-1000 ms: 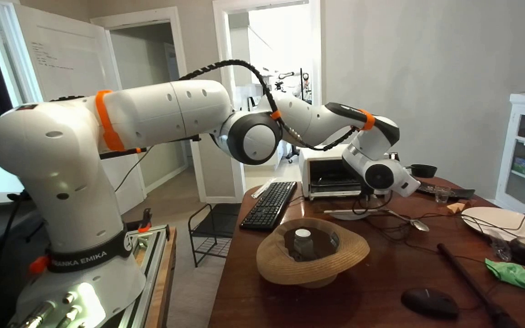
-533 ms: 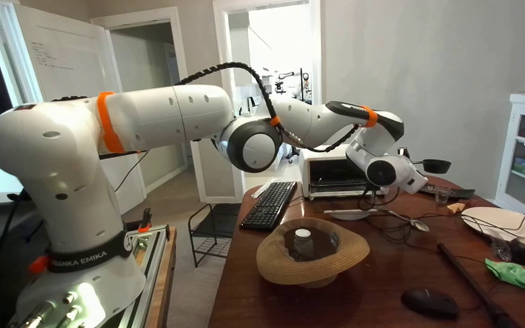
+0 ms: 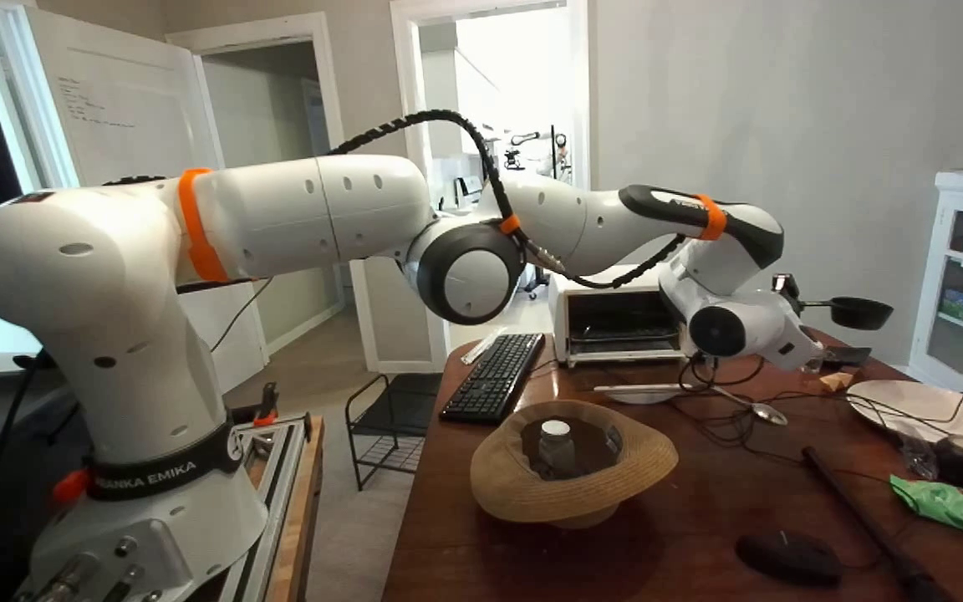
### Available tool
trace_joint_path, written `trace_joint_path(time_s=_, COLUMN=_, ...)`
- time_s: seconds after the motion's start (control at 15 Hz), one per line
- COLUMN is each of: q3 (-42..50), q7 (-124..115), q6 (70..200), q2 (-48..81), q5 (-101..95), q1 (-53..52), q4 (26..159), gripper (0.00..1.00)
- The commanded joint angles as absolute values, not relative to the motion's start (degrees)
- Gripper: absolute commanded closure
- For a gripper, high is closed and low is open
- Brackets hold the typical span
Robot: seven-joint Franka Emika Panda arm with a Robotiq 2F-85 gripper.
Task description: Remove the black pot from the microwave and put it on the white plate
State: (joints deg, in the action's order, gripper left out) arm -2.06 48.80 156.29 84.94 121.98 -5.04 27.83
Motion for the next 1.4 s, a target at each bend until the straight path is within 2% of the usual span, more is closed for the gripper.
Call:
trace_joint_path(time_s=0.0, q3=-2.05, q7=49.52, q6=158.97, q2=85.89, q5=124.96, q1=-1.71, q4=27.11, gripper=0.99)
trace_joint_path(time_s=0.47, q3=1.32, q7=37.37, q6=157.84, q2=84.41, q5=116.01, q1=-2.70, q4=34.01, gripper=0.99)
trace_joint_path(time_s=1.13, q3=5.53, q7=17.42, q6=158.69, q2=85.09, q5=107.38, q1=-4.98, q4=34.60, gripper=0.99)
trace_joint_path(time_s=1.2, q3=1.41, q7=16.29, q6=160.11, q2=85.09, q5=102.60, q1=-3.52, q4=34.30, gripper=0.99)
trace_joint_path(time_s=1.33, q3=0.29, q7=13.02, q6=161.11, q2=85.09, q5=98.41, q1=-3.29, q4=34.31, gripper=0.99)
